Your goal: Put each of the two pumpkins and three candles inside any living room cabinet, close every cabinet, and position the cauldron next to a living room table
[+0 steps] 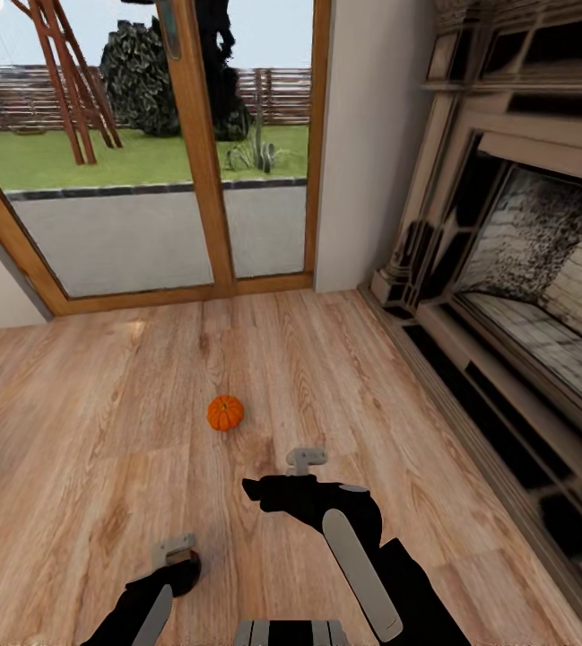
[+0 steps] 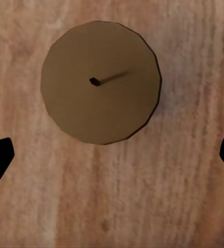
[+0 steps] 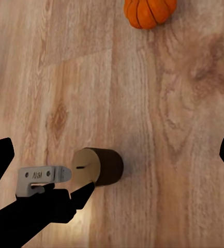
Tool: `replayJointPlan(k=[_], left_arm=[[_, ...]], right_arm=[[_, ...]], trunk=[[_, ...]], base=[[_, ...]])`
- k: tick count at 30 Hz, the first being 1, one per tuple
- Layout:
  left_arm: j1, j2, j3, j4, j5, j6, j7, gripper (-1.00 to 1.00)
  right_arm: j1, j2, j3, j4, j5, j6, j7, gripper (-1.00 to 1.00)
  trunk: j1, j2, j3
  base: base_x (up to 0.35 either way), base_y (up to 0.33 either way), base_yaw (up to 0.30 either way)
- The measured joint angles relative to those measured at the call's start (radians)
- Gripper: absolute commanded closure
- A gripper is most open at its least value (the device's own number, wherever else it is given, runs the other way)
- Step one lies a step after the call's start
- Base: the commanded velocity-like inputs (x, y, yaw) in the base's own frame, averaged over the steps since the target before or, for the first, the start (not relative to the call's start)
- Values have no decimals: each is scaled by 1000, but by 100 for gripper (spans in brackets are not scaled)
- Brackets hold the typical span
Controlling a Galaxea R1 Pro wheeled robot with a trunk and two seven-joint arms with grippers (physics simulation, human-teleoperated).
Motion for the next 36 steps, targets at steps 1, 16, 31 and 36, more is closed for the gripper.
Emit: replayJointPlan(k=[1,16,31,36], left_arm=[[0,0,0,0,0,0,0,-100],[0,-2,-1,0,0,0,0,-100],[0,2,-7,1,0,-33,1,-100],[0,2,-23,1,0,-33,0,-100]], right_arm=[[0,0,0,0,0,0,0,-100],[0,0,0,0,-1,0,0,-100],[0,0,0,0,-1,0,0,-100],[1,0,0,0,-1,0,0,-100]], trunk=[[0,0,-4],[7,-4,-62],[8,-4,-70],[8,-4,-70]], base=[[0,0,0],[0,0,0],[56,0,0],[132,0,0]])
